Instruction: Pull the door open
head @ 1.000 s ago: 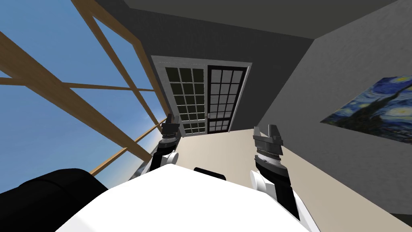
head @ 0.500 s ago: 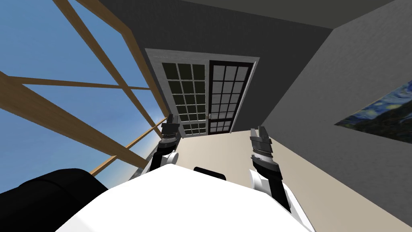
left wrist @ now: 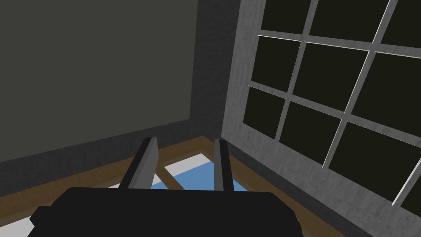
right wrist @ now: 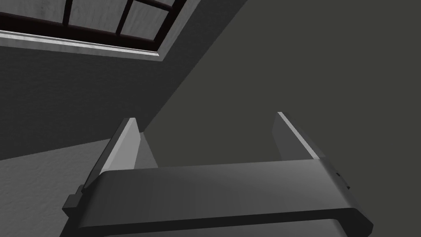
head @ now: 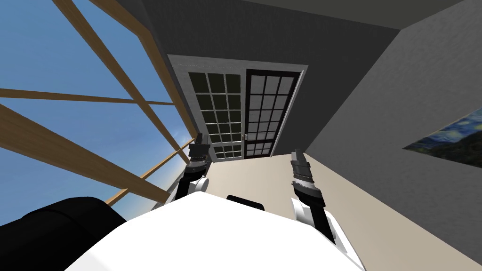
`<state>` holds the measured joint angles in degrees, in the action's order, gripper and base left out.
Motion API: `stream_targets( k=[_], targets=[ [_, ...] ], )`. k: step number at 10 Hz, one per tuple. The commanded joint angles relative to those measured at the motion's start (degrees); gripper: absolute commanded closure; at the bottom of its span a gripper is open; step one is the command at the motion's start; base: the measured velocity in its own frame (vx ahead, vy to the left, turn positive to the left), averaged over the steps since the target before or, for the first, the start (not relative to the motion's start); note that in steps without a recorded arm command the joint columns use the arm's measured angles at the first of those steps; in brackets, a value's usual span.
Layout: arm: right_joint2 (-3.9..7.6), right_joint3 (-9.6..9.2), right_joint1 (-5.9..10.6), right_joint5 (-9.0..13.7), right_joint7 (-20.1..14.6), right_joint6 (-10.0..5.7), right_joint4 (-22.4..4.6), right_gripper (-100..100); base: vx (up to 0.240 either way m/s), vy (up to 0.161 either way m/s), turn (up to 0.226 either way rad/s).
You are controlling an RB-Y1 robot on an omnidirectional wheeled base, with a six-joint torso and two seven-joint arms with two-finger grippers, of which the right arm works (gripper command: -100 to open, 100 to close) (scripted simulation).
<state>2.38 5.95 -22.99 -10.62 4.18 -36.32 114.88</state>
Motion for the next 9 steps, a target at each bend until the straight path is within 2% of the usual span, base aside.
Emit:
stream_targets(
  k=[1, 9],
  targets=[
    [0.25, 0.17, 0.61, -0.72, 1.99, -0.45, -2.09, -100, 0.101, 0.031, 0.018],
    [1.74, 1.63, 4.27, -4.21, 11.42, -2.36, -12.93, -100, 0.098, 0.047, 0.019]
  ],
)
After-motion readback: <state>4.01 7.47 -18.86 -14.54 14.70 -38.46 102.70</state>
